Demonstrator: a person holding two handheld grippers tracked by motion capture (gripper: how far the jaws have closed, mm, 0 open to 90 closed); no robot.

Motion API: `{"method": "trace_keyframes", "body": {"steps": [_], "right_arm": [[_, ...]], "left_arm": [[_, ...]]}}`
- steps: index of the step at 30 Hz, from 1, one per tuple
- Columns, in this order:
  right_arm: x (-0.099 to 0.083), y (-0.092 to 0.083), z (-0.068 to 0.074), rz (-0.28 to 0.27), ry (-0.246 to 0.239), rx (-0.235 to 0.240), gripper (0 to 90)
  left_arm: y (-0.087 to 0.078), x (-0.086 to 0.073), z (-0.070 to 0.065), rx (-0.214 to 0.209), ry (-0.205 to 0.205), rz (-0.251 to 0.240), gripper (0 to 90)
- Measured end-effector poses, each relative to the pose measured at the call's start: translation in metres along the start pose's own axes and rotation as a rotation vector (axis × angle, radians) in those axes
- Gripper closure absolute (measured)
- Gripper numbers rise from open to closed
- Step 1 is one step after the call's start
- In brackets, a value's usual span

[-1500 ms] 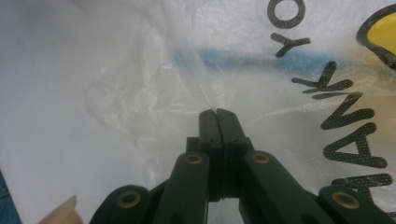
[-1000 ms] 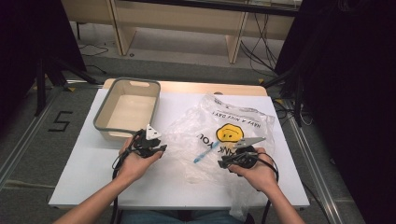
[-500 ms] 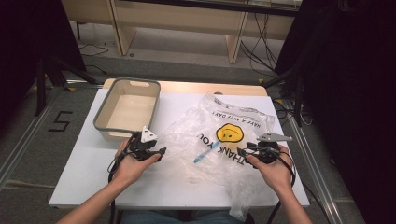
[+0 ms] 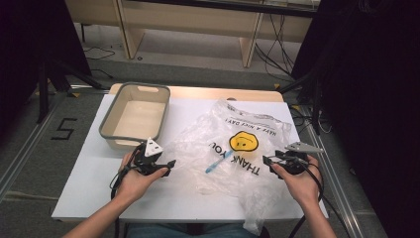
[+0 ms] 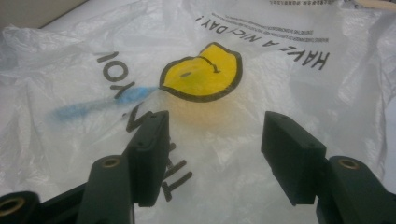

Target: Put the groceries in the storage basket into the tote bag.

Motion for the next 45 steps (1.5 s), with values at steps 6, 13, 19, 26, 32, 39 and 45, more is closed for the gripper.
{"method": "trace_keyframes", "body": {"steps": [6,13,19,26,32,39,45], "right_arm": [[-0.003,-0.002,-0.004,0.014,0.011,-0.015,41.0],[-0.004,-0.002,-0.005,0.015,0.022,-0.015,40.8],[-0.006,-0.009,-0.01,0.019,0.048,-0.094,41.1],[-0.014,-0.017,-0.021,0.036,0.111,-0.133,41.0],[-0.02,-0.016,-0.02,0.058,0.11,-0.109,41.2],[-0.023,-0.018,-0.017,0.06,0.111,-0.108,41.2],[-0.023,-0.025,-0.021,0.031,0.124,-0.153,41.1]], "left_arm": [[0.002,-0.001,0.001,-0.002,-0.005,0.004,37.5],[0.001,-0.002,0.002,-0.005,-0.007,0.013,37.2],[0.003,-0.002,0.002,-0.001,-0.012,0.016,37.3],[0.003,-0.002,0.002,0.002,-0.016,0.02,37.5],[0.003,-0.002,0.003,0.0,-0.017,0.022,37.6],[0.004,-0.003,0.002,-0.001,-0.017,0.022,37.8],[0.004,-0.003,0.002,-0.004,-0.02,0.025,38.0]]}}
Point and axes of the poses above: each handheld gripper's, and its own axes: y roughly forward along the jaws, x roughly out of its top, z roughly to its left, the point moved 1 cm from there along y, roughly forward along the jaws, and after that the axes turned 2 degrees about -z, right-handed, at the moved point
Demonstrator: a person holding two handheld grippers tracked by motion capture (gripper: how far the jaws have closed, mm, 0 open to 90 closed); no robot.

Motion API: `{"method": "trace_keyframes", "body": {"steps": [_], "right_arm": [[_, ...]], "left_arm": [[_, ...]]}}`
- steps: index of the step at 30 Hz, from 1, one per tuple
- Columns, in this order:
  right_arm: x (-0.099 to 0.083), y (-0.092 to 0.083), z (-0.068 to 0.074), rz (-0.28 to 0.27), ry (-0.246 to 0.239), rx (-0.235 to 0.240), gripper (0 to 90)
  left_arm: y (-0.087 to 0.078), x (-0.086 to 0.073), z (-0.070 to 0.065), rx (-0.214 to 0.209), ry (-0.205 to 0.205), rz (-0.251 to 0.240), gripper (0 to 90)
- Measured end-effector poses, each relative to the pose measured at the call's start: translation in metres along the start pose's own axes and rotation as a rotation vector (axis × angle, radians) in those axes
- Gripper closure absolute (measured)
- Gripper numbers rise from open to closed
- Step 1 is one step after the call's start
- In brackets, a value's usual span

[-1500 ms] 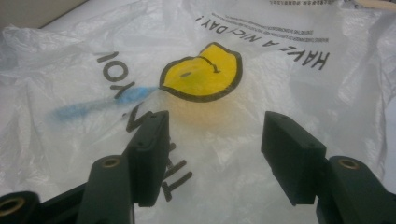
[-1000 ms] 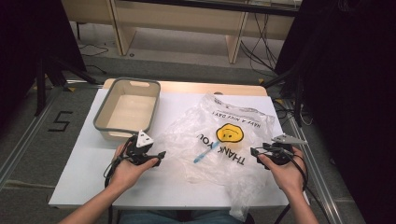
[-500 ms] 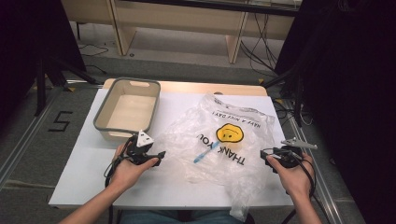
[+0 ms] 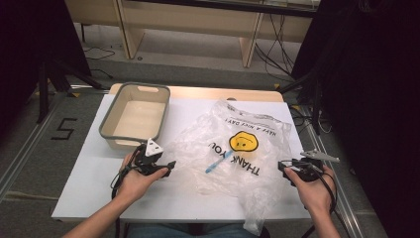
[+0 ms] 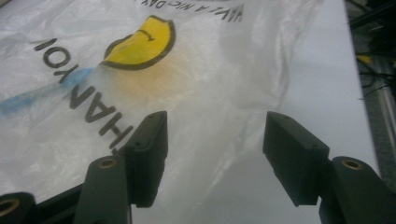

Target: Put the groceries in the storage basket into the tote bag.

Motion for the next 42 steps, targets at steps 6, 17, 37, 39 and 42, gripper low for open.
{"method": "trace_keyframes", "body": {"steps": [6,17,37,39,42], "right_arm": [[-0.001,-0.011,0.0,0.001,0.019,-0.023,43.4],[-0.012,-0.012,0.028,0.062,-0.023,0.126,44.0],[-0.038,0.007,0.014,0.284,0.06,0.037,46.1],[-0.039,0.011,0.012,0.302,0.088,0.039,48.7],[-0.039,0.014,0.01,0.312,0.076,0.028,54.7]], "left_arm": [[0.001,0.0,0.0,-0.003,0.0,0.003,38.1],[0.001,-0.001,0.0,-0.004,0.001,0.005,38.2],[0.005,-0.003,0.001,-0.004,-0.003,0.031,38.0],[0.006,-0.003,0.001,-0.004,-0.004,0.033,38.1],[0.007,-0.004,0.001,-0.005,-0.007,0.039,38.0]]}}
Point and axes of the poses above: each handheld gripper's, and its own axes: y roughly forward along the jaws, x roughly out of its top, z roughly to its left, the point moved 1 cm from there along y, roughly forward along the jaws, and after that the axes turned 2 degrees about -z, right-handed, at the moved point
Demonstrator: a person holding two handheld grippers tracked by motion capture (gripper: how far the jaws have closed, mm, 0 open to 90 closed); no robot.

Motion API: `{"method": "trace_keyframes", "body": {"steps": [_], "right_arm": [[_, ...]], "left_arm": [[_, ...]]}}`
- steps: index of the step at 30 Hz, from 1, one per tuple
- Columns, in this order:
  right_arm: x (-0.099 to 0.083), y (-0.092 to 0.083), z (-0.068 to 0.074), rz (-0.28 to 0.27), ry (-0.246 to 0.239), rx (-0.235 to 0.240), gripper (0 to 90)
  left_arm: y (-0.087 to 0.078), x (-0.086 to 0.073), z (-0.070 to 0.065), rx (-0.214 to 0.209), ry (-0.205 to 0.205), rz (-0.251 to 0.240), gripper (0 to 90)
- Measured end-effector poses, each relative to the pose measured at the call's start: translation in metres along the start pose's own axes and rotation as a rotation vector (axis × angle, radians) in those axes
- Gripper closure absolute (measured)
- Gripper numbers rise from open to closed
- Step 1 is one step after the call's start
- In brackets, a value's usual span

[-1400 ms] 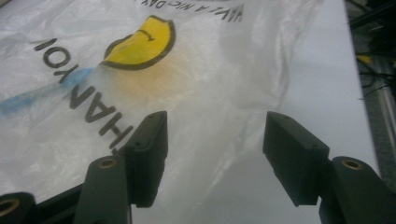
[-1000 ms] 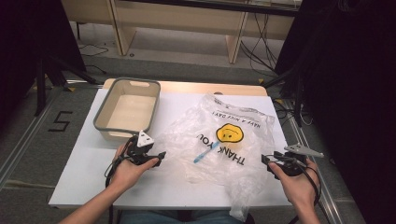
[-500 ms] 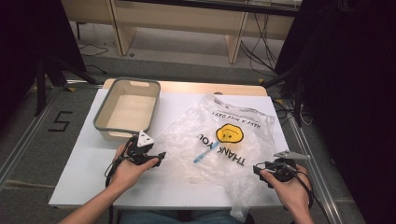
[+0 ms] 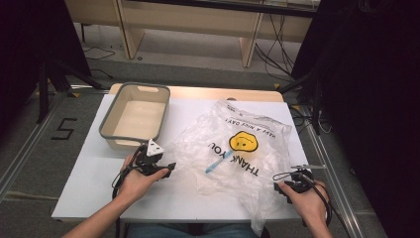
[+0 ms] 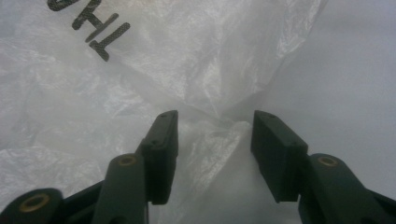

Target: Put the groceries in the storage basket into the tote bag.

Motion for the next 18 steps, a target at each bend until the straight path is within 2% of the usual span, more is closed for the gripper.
{"method": "trace_keyframes", "body": {"steps": [2,6,8,13,16,18], "right_arm": [[0.001,0.0,0.0,0.008,-0.014,-0.016,61.7],[0.002,0.0,-0.005,0.015,-0.069,-0.045,81.5],[0.003,0.001,-0.008,0.025,-0.08,-0.03,90.0],[0.009,0.004,-0.01,0.018,-0.108,-0.036,90.0],[0.015,0.006,-0.013,0.005,-0.108,-0.058,90.0],[0.018,0.006,-0.015,-0.008,-0.088,-0.055,90.0]], "left_arm": [[0.001,-0.001,0.0,-0.002,-0.002,0.006,37.9],[0.001,-0.001,0.0,-0.003,0.001,0.008,37.9],[0.001,-0.001,0.0,-0.004,0.002,0.012,37.8],[0.002,-0.001,0.002,0.001,-0.003,0.018,37.5],[0.002,-0.001,0.003,0.006,-0.005,0.016,37.5],[0.002,-0.001,0.003,0.007,-0.008,0.015,37.4]]}}
Point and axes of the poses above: each handheld gripper's, and its own axes: y roughly forward along the jaws, x roughly out of its top, z roughly to its left, the point moved 1 cm from there along y, roughly forward along the jaws, and after that the axes turned 2 degrees about -z, right-handed, at the moved point
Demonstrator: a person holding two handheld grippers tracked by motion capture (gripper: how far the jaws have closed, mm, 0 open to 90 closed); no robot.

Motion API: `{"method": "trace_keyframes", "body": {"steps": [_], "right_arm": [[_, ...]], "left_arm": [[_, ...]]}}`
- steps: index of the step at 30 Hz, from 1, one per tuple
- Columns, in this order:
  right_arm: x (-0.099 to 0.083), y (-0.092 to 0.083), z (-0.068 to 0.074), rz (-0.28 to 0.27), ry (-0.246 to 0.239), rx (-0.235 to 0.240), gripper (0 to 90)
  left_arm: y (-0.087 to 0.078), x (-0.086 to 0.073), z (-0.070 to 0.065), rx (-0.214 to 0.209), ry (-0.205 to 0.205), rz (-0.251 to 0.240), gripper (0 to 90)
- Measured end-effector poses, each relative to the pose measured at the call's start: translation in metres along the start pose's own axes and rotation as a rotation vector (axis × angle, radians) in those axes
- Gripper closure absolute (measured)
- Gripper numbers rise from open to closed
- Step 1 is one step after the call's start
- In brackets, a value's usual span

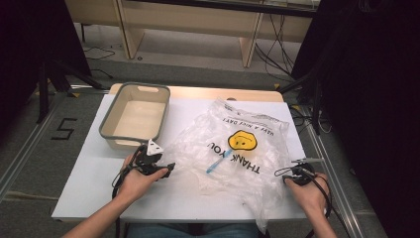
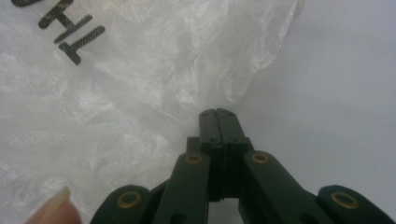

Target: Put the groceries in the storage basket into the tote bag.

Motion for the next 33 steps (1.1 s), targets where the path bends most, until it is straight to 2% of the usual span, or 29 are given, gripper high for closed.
{"method": "trace_keyframes", "body": {"steps": [3,4,6,9,11,12,15,16,17,20,24,29,33], "right_arm": [[0.002,-0.009,-0.002,-0.07,0.029,-0.02,89.8],[0.003,-0.012,-0.003,-0.104,0.043,-0.033,81.8],[0.002,-0.014,-0.004,-0.127,0.081,-0.038,70.6],[-0.001,-0.013,-0.002,-0.122,0.102,-0.03,58.2],[-0.005,-0.009,0.0,-0.077,0.105,-0.017,54.3],[-0.006,-0.007,0.002,-0.067,0.105,-0.001,54.4],[-0.008,-0.001,0.005,-0.021,0.104,0.031,62.6],[-0.008,0.0,0.006,-0.012,0.094,0.026,68.4],[-0.008,0.0,0.007,-0.001,0.058,0.001,75.3],[-0.005,0.002,0.005,0.007,0.018,0.011,89.9],[-0.002,0.003,0.004,0.005,-0.009,0.012,90.0],[0.009,0.004,-0.009,-0.041,-0.043,-0.068,90.0],[0.019,0.014,-0.019,-0.076,-0.063,-0.112,90.0]], "left_arm": [[0.0,0.0,0.0,0.001,-0.003,0.001,37.4],[0.0,0.0,0.0,0.001,-0.002,0.001,37.4],[0.001,-0.001,-0.001,0.0,0.0,0.0,37.4],[0.0,0.0,-0.001,-0.002,0.007,0.004,37.4],[0.0,0.0,-0.001,-0.002,0.008,0.003,37.4],[0.0,0.0,-0.001,-0.002,0.008,0.004,37.4],[0.0,-0.001,-0.001,-0.003,0.007,0.004,37.4],[0.0,-0.001,-0.001,-0.003,0.004,0.003,37.4],[0.0,0.0,-0.001,-0.003,0.004,0.003,37.4],[0.0,-0.001,-0.001,-0.004,0.006,0.005,37.4],[0.001,-0.001,-0.001,-0.006,0.004,0.005,37.3],[0.001,-0.001,-0.001,-0.009,0.003,0.009,37.3],[0.002,0.0,-0.003,-0.024,-0.014,0.007,36.9]]}}
Point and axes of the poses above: each handheld gripper's, and its own axes: y roughly forward along the jaws, x roughly out of its top, z roughly to its left, the point moved 1 cm from there along y, roughly forward along the jaws, and after that the axes turned 2 degrees about -z, right-handed, at the moved point
